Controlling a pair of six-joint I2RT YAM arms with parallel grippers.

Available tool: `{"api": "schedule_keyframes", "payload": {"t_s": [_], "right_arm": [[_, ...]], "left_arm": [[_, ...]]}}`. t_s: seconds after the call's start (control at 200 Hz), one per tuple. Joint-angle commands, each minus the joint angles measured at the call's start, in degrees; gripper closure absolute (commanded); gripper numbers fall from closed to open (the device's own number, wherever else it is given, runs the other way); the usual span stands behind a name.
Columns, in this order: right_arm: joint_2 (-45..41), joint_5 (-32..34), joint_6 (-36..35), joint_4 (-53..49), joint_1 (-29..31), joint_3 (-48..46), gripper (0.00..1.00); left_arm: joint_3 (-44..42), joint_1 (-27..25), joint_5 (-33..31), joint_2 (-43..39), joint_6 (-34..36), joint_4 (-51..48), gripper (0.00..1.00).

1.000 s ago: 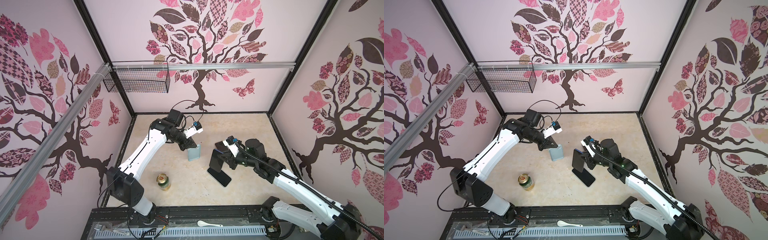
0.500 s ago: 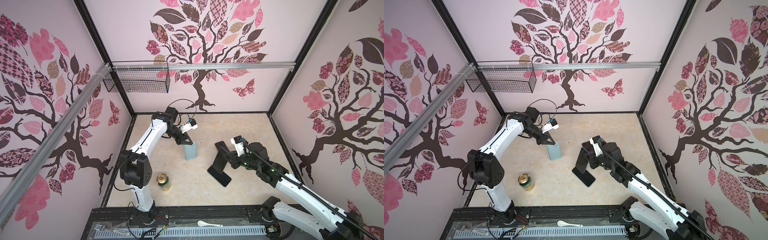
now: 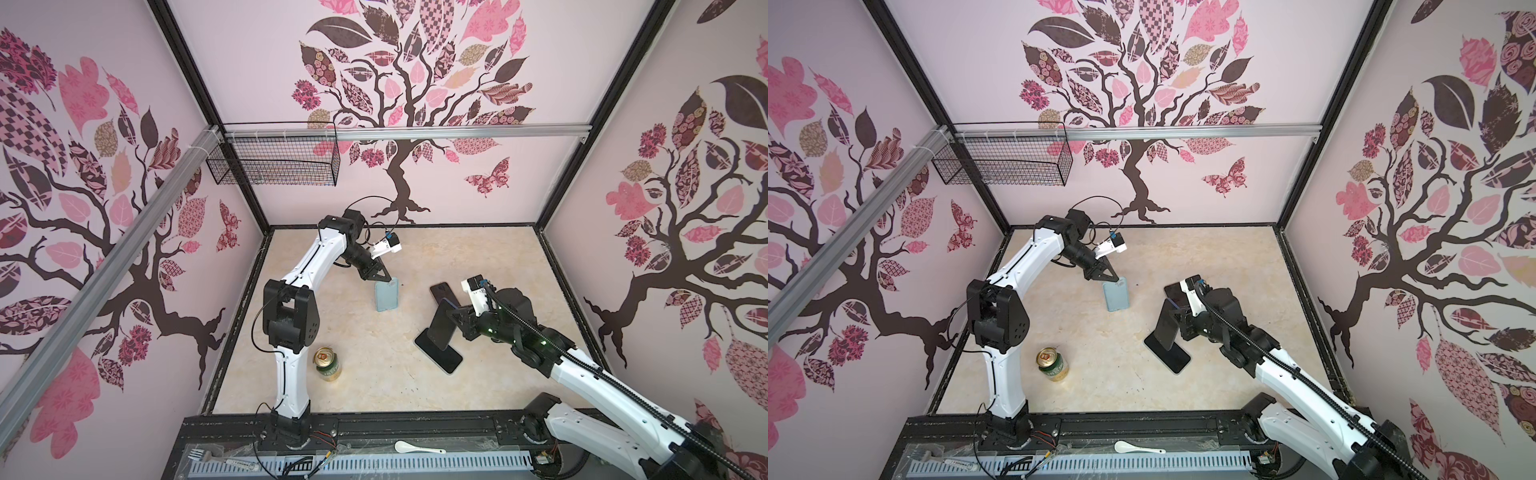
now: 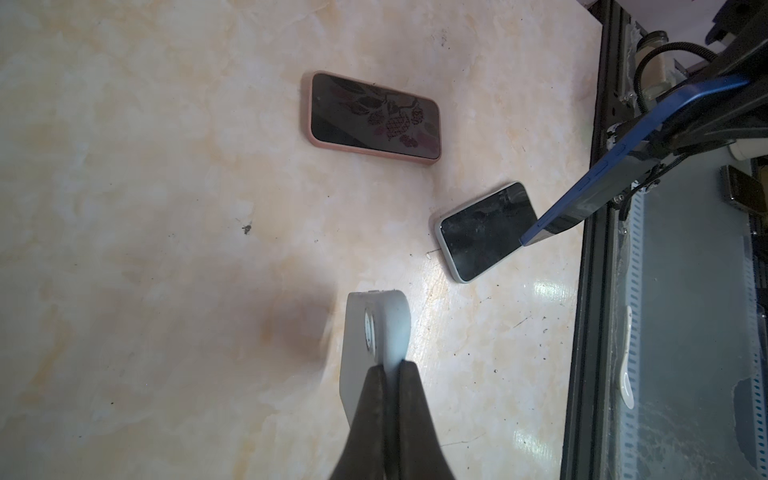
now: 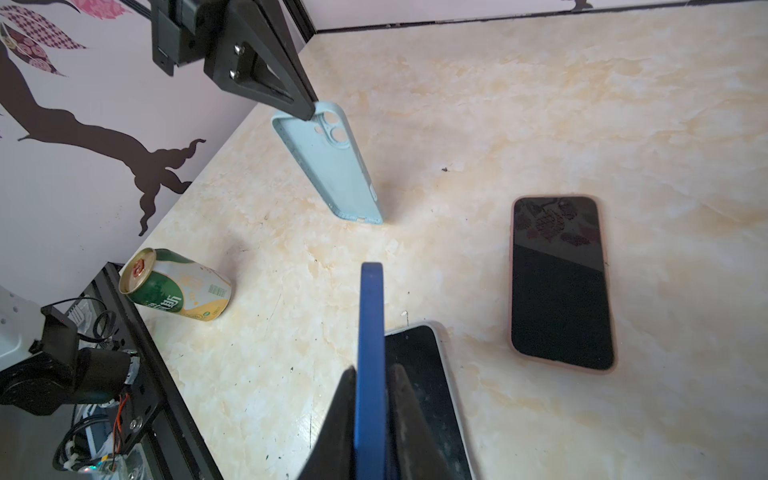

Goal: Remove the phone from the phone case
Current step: 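Separate the grippers, left holding the empty case, right holding the blue phone, then lower the pale blue case flat onto the table with the left gripper and release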

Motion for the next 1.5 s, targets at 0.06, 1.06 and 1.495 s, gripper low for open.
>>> {"api": "schedule_keyframes", "payload": {"t_s": [0.06,1.06,1.495], "right_arm": [[-1.37,-1.22,-0.65,0.84,-0.01,1.26,1.0],[8.33,7.8,9.92,0.17,0.03,6.87,1.0],[10.04,6.3,8.42,3.29,0.06,11.94,1.0]], "left_arm": [[4.38,-0.1,-1.46,3.3,1.27,0.29,0.82],[-37.47,-3.61,-39.29,-24.77,-56.53,49.18,0.47],[-43.33,-7.92,-46.93,-18.46,-72.57,51.75,0.46]]}}
